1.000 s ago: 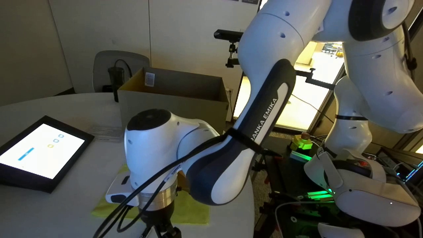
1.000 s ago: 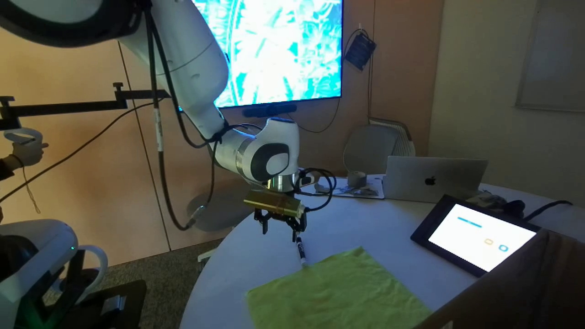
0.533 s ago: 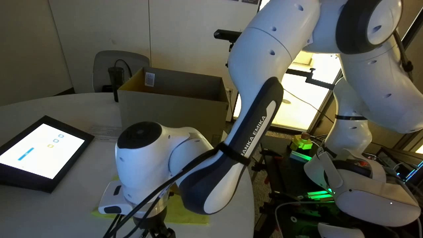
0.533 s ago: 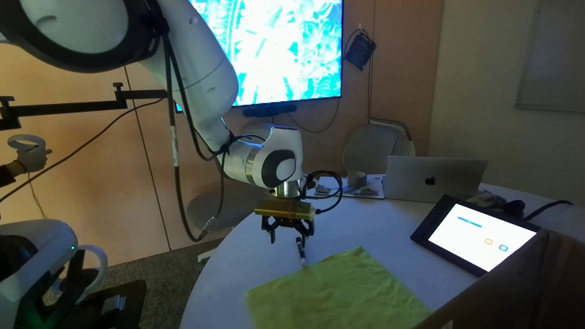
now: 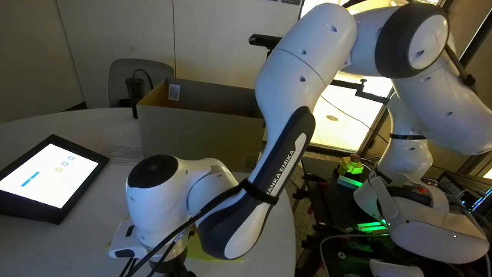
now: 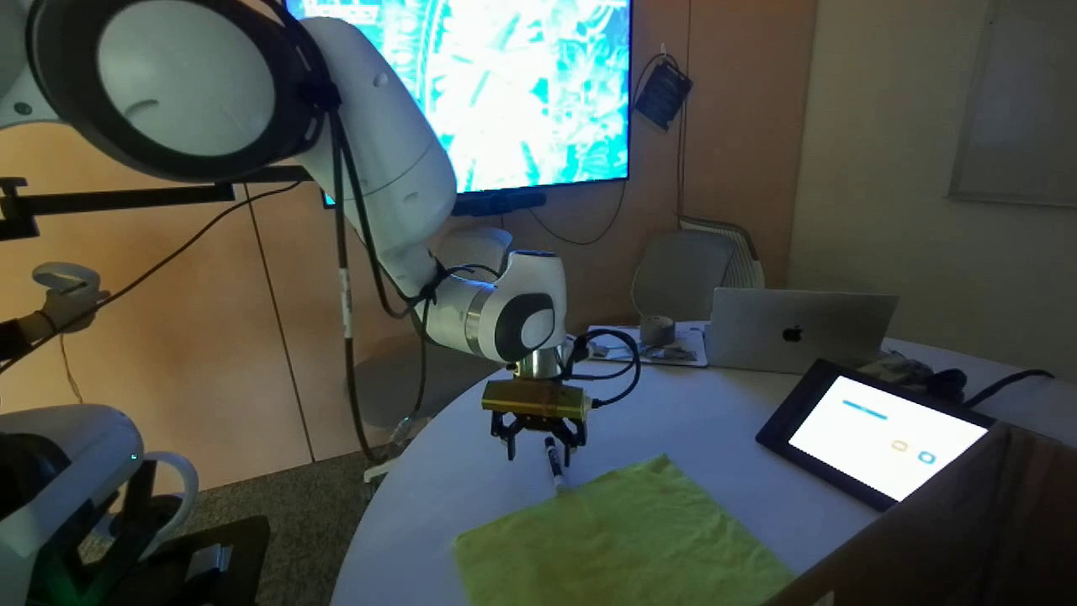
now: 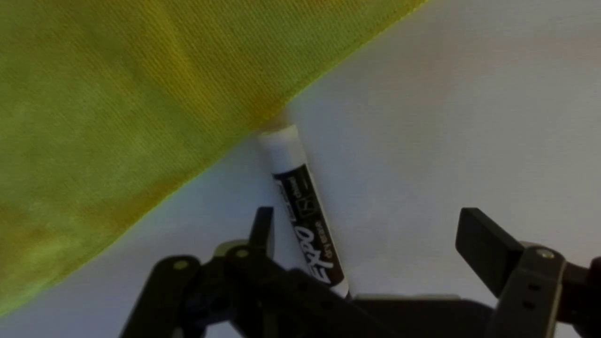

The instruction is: Put the black marker on the towel, fold the towel twice then place it inside the box

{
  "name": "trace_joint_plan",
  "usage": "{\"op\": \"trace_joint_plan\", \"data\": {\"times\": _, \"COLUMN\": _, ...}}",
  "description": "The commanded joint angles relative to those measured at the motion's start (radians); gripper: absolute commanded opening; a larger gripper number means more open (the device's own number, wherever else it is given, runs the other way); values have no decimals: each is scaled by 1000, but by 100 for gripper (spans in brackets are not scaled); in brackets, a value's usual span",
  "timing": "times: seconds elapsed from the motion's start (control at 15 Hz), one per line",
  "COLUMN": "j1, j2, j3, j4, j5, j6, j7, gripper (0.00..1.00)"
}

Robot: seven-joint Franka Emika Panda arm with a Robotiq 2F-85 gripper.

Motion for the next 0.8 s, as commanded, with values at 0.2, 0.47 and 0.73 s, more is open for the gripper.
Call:
{"op": "trace_joint_plan", "data": {"times": 0.2, "j1": 5, "j2": 89, "j3": -15, "j4": 136, "j5": 2, "j6": -65, "j7": -4, "gripper": 100}}
{"op": "trace_joint_plan", "data": {"times": 0.47, "j1": 9, "j2": 122, "j3": -30, "j4": 183, "j5": -1, "j6": -62, "j7": 8, "gripper": 100}}
{"op": "trace_joint_plan", "data": {"times": 0.73, "j1": 6, "j2": 138, "j3": -28, "j4": 205, "j5": 8, "j6": -52, "j7": 19, "gripper": 100}}
